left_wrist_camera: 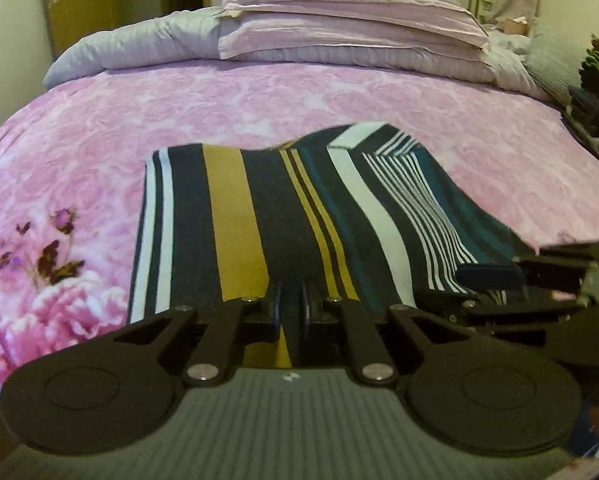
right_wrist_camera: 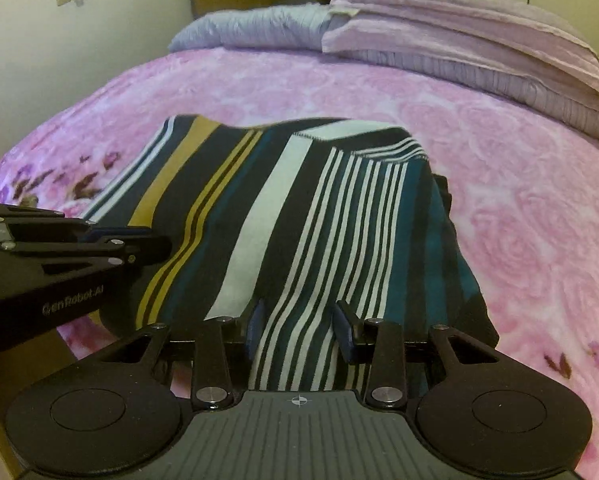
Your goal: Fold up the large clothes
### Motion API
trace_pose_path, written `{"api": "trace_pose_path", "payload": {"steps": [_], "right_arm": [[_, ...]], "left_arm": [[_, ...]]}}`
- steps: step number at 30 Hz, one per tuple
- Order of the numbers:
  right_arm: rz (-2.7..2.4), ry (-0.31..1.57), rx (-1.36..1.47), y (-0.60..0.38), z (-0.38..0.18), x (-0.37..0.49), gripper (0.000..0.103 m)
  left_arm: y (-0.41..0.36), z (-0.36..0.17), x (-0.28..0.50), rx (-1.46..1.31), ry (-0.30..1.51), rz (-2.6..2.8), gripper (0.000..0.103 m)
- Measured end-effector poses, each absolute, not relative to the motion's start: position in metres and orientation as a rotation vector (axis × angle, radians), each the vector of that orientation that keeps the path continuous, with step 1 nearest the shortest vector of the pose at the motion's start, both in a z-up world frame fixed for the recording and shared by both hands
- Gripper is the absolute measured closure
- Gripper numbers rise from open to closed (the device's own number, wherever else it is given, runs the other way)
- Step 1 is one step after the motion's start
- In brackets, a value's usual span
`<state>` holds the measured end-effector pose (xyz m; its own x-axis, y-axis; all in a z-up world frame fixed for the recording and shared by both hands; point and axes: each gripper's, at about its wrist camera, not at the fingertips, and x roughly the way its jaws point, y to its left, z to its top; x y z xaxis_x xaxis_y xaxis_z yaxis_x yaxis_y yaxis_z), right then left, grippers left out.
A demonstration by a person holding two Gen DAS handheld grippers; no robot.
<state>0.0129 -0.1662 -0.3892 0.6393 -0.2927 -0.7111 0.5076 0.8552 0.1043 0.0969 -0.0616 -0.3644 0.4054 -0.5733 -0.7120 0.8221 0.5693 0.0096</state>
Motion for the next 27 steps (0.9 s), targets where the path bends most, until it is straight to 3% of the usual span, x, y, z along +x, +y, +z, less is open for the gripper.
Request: {"api": "trace_pose_path", "payload": {"steps": [2, 3, 5, 7, 13, 27], "right_arm": [[-0.484, 0.715, 0.345, -0.164, -0.381, 0.001, 0.059], [-0.486, 0.712, 0.362, -0.162, -0.376, -0.004, 0.056], [-0.48, 0.711, 0.38, -0.158, -0.365, -0.012, 0.04], [-0.495, 0.699, 0.379, -0.15, -0.357, -0.021, 0.037], [-0.518, 0.693, 0.399, -0.128, -0.345, -0.04, 0.034], [-0.546, 0.739, 0.403, -0.098, -0.338, -0.062, 0.034]], "left_arm": [[-0.057, -0.352, 0.092, 0.391, 0.723, -0.897, 0.092], [-0.054, -0.346, 0.089, 0.396, 0.721, -0.892, 0.086], [-0.049, -0.337, 0.083, 0.404, 0.72, -0.885, 0.077], [-0.041, -0.329, 0.078, 0.405, 0.716, -0.878, 0.071], [-0.016, -0.317, 0.063, 0.405, 0.722, -0.874, 0.059], [0.027, -0.326, 0.041, 0.41, 0.797, -0.901, 0.054]]}}
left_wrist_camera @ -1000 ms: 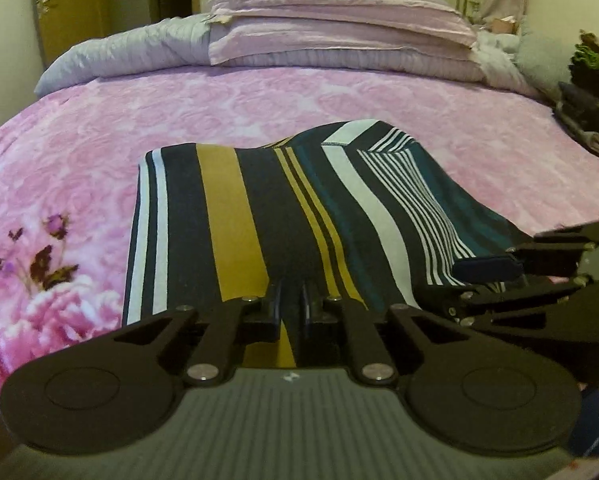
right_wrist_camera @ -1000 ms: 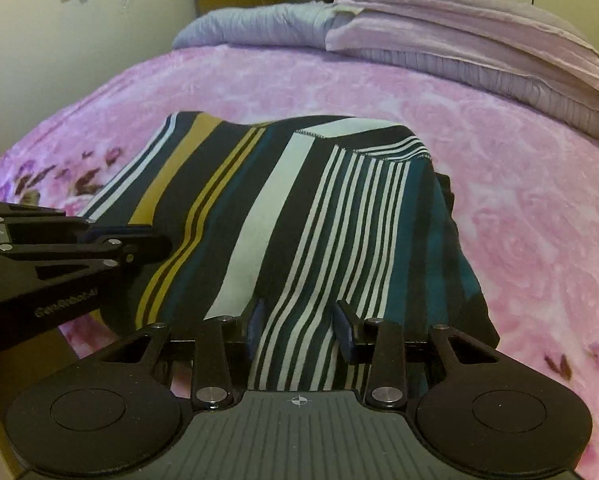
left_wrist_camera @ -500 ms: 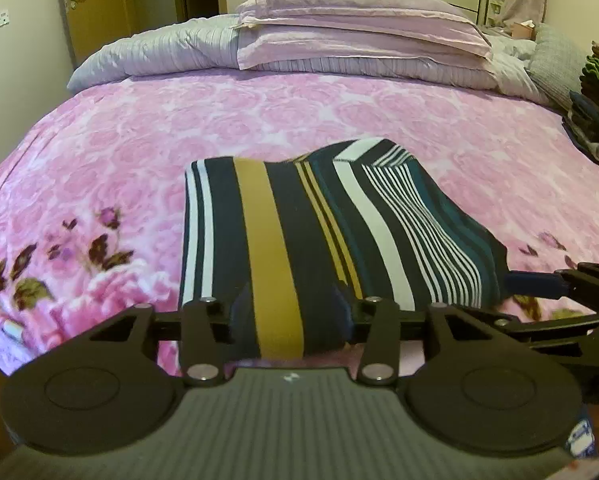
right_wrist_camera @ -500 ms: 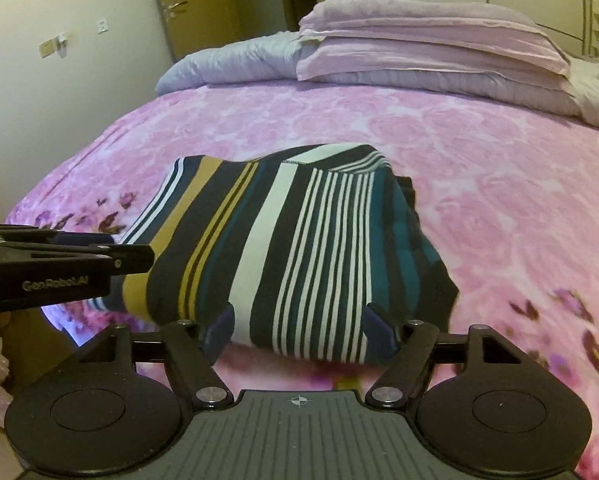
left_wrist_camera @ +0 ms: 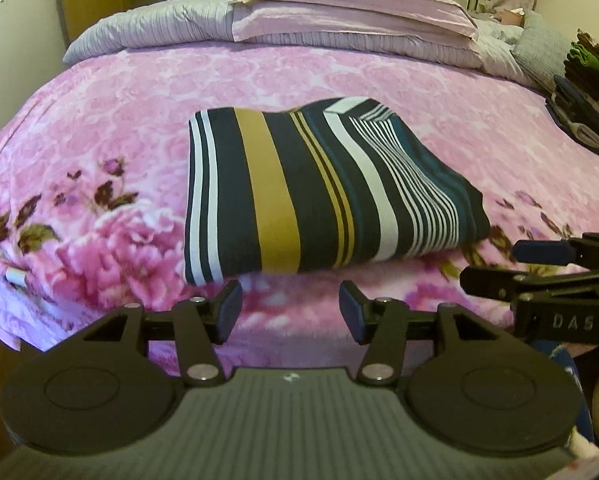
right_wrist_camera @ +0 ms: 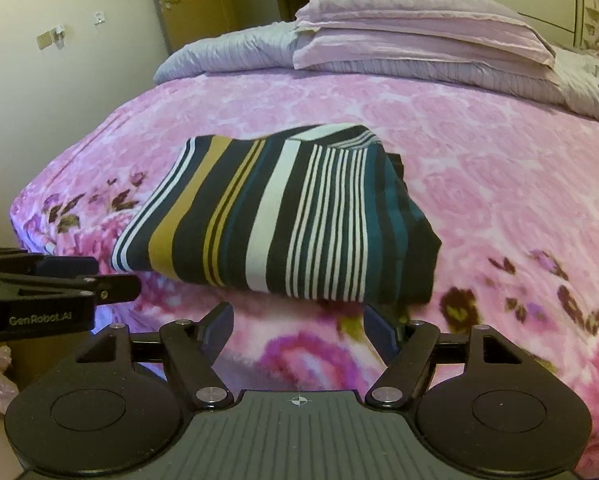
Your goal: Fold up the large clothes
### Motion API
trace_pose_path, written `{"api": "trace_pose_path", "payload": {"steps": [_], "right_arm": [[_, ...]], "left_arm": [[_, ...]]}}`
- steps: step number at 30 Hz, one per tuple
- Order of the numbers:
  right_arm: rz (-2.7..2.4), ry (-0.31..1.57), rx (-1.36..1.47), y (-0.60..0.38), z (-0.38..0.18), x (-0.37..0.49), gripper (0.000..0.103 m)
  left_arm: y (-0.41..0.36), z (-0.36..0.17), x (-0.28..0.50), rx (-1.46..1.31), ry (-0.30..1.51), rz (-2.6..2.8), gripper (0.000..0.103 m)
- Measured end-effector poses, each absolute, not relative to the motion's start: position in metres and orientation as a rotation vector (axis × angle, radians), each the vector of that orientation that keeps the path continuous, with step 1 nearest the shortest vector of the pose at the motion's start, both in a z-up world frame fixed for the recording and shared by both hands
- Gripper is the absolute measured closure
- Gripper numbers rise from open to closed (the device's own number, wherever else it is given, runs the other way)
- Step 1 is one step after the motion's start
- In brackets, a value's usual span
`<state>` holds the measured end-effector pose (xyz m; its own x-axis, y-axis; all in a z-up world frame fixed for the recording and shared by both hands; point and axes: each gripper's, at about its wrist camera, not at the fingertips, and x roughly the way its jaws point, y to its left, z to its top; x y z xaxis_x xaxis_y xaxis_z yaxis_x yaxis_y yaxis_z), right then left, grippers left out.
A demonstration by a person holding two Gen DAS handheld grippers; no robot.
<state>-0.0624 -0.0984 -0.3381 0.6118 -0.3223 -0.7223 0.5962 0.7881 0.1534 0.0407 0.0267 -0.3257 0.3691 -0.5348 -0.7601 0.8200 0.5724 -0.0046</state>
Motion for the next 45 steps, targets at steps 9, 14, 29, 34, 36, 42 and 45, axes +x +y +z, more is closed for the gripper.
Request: {"api": "trace_pose_path", "payload": {"steps": [9, 14, 29, 34, 36, 42, 45], "right_arm": [[-0.554, 0.758, 0.403, -0.099, -0.34, -0.067, 0.034], [-0.553, 0.767, 0.401, -0.102, -0.342, -0.065, 0.034], [-0.522, 0.76, 0.411, -0.136, -0.354, -0.048, 0.034], [-0.5, 0.626, 0.5, -0.186, -0.352, -0.059, 0.034], [-0.523, 0.596, 0.558, -0.213, -0.357, -0.063, 0.034], [-0.476, 0.516, 0.843, -0.296, -0.393, -0.073, 0.034], [-0.421, 0.491, 1.02, -0.325, -0.419, -0.071, 0.034]], "left_arm": [[0.029, -0.326, 0.039, 0.408, 0.8, -0.904, 0.053], [0.027, -0.325, 0.048, 0.397, 0.798, -0.892, 0.052], [0.027, -0.325, 0.125, 0.191, 0.832, -0.863, 0.05], [0.035, -0.342, 0.189, 0.057, 0.927, -0.823, 0.045], [0.035, -0.355, 0.211, -0.004, 0.999, -0.851, 0.045], [0.021, -0.394, 0.25, -0.233, 1.197, -0.953, 0.043], [0.013, -0.414, 0.261, -0.326, 1.262, -0.98, 0.043]]}}
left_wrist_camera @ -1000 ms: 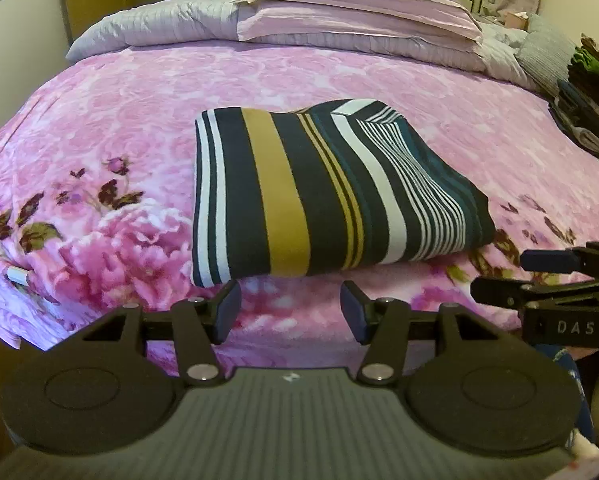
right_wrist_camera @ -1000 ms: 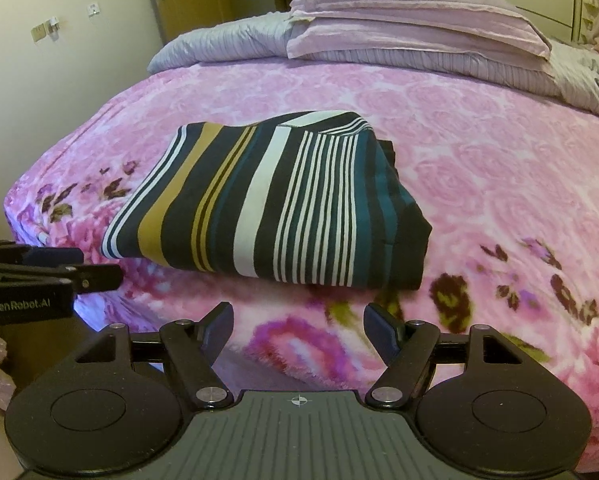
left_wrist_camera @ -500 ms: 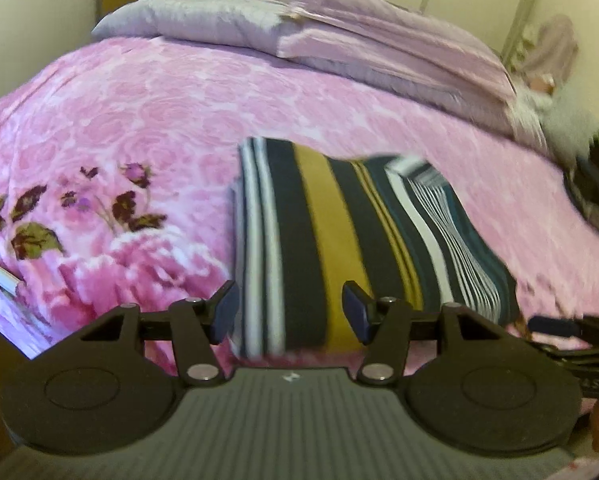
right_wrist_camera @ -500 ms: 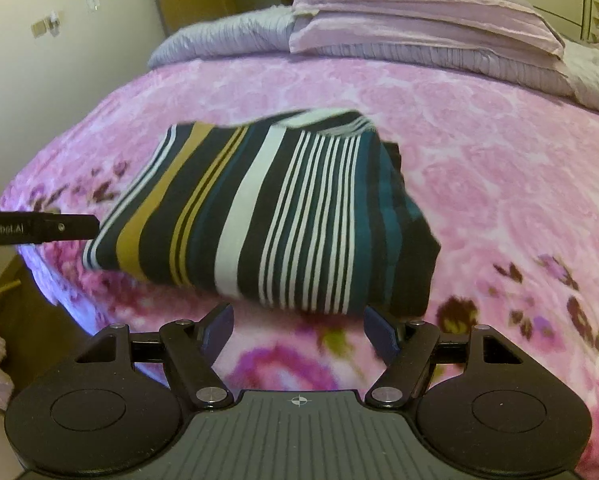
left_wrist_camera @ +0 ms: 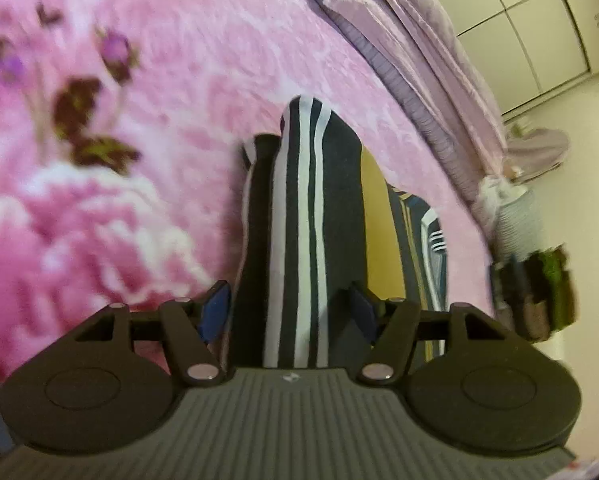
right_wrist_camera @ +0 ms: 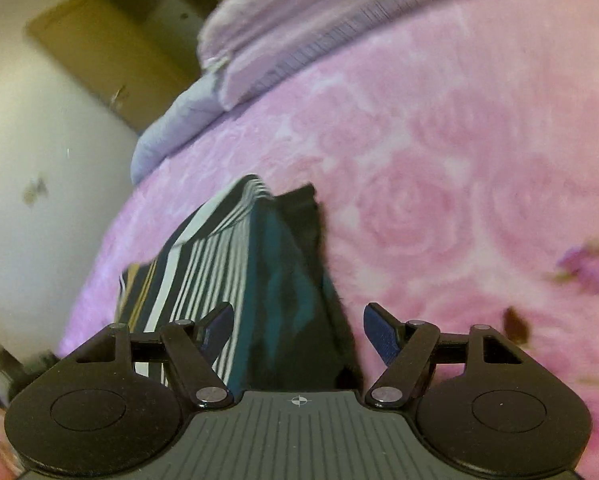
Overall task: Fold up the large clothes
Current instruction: 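Grasp the folded garment edges with both tools, then lift the folded garment with both tools and carry it to the clothes stack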
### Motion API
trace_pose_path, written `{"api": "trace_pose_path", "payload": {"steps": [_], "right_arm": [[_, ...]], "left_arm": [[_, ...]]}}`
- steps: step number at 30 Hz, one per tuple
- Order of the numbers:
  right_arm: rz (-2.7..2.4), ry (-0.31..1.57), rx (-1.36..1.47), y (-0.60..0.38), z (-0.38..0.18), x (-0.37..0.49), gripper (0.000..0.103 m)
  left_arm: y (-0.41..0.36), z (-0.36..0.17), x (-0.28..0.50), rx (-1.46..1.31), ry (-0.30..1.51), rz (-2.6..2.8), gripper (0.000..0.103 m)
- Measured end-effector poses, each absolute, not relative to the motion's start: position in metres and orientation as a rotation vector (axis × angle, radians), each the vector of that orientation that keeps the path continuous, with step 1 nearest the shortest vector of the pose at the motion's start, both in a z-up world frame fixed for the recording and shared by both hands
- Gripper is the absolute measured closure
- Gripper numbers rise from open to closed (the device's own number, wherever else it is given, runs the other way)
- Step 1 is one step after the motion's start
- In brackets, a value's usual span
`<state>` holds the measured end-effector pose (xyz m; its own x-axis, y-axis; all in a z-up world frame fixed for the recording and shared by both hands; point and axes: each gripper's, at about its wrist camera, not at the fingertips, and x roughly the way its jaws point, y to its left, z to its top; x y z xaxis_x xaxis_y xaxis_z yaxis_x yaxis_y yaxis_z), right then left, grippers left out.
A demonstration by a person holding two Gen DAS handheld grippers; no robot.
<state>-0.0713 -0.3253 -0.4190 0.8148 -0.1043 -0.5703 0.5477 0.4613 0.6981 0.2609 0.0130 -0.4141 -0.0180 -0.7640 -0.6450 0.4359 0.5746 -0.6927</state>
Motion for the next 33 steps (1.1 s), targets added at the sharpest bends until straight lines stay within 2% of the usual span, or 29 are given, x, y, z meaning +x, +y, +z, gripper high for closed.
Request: {"api": "trace_pose_path", "payload": {"steps": [5, 8, 10, 12, 14, 16, 17, 21, 26, 29, 33], "right_arm": [[-0.312, 0.47, 1.109, -0.348, -0.438, -0.049, 0.034], [-0.269, 0.502, 1.076, -0.353, -0.439, -0.025, 0.035], [-0.241, 0.513, 1.059, -0.355, -0.442, -0.009, 0.037], [-0.219, 0.518, 1.053, -0.355, -0.445, 0.0, 0.05], [-0.19, 0.513, 1.063, -0.354, -0.45, 0.003, 0.069], [-0.166, 0.485, 1.082, -0.354, -0.454, -0.002, 0.076], [-0.157, 0.469, 1.096, -0.355, -0.456, -0.006, 0.079], [-0.095, 0.417, 1.128, -0.365, -0.45, -0.024, 0.082], [-0.156, 0.386, 1.178, -0.388, -0.419, -0.077, 0.083], [-0.281, 0.336, 1.208, -0.404, -0.382, -0.135, 0.083], [-0.474, 0.269, 1.185, -0.419, -0.303, -0.219, 0.083]], "left_arm": [[-0.001, -0.426, 0.273, -0.376, 1.284, -1.014, 0.043], [-0.013, -0.429, 0.28, -0.361, 1.281, -1.028, 0.046], [-0.022, -0.432, 0.283, -0.361, 1.279, -1.039, 0.051], [-0.028, -0.434, 0.284, -0.359, 1.277, -1.051, 0.057], [-0.034, -0.432, 0.281, -0.338, 1.254, -1.065, 0.066], [-0.036, -0.427, 0.275, -0.324, 1.214, -1.074, 0.079], [-0.036, -0.421, 0.27, -0.304, 1.189, -1.071, 0.08], [-0.043, -0.397, 0.246, -0.241, 1.113, -1.033, 0.084], [-0.101, -0.366, 0.21, -0.2, 1.112, -1.079, 0.085], [-0.159, -0.34, 0.183, -0.163, 1.14, -1.193, 0.085], [-0.242, -0.294, 0.14, -0.155, 1.167, -1.368, 0.085]]}}
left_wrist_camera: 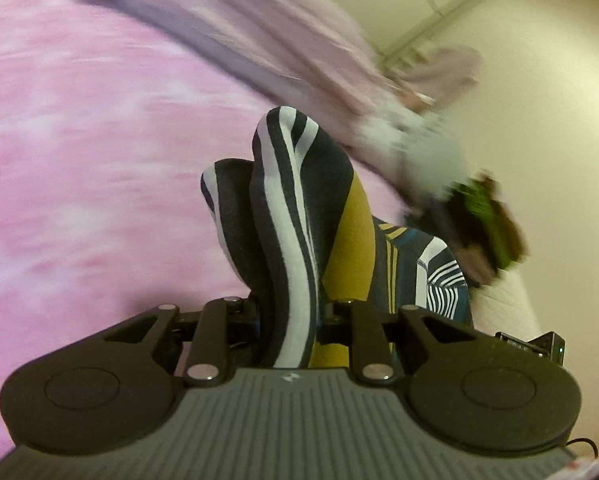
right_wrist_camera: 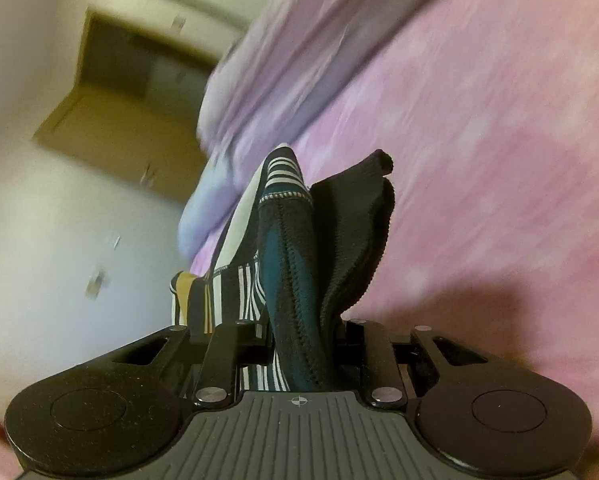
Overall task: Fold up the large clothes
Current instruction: 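Lift the folded garment with both tools and carry it to the clothes stack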
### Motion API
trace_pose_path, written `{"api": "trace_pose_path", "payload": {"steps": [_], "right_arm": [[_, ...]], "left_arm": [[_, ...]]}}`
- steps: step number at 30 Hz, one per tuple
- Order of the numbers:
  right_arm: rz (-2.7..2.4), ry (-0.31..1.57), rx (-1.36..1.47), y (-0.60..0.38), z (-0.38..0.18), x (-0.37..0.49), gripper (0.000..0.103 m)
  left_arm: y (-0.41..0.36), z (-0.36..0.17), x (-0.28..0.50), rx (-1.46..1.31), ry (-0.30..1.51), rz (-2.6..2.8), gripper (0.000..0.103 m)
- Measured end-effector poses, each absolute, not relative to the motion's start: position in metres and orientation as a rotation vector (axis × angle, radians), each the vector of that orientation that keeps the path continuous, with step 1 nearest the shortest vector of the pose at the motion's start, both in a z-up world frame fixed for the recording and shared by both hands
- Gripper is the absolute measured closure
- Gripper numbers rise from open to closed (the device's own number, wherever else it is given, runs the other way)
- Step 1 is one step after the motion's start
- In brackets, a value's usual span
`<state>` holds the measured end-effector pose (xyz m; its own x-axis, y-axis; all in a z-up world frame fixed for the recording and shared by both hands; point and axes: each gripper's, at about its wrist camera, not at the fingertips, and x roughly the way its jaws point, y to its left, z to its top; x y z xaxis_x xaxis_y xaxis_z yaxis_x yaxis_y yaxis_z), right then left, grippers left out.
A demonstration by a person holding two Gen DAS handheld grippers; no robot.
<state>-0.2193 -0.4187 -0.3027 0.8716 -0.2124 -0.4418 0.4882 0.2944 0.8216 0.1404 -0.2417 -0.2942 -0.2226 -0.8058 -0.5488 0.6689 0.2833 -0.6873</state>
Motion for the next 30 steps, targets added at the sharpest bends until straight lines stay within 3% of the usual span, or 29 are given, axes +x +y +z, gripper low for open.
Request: {"api": "trace_pose_path", "payload": {"steps": [7, 12, 22, 30], "right_arm": [[-0.782, 0.108, 1.131, -0.436, -0.148, -0.354, 0.083], [-0.931, 0.028, 1.059, -0.472, -0.074, -0.434, 0.083], [-0.926, 0.009, 0.989, -0.692, -0.002, -0.556, 0.083], [-0.857, 0.046, 0.931, -0.866, 0.046, -0.614, 0.082]], "left_arm": [[-0.398, -0.179, 0.045, -0.102, 1.191, -1.7, 0.085], [-0.507, -0.123, -0.039, -0.059, 1.162, -1.861, 0.085], [-0.712, -0.049, -0.199, -0.157, 1.054, -1.827, 0.085], [-0.839, -0.006, -0.25, -0.247, 1.017, -1.741, 0.085]]}}
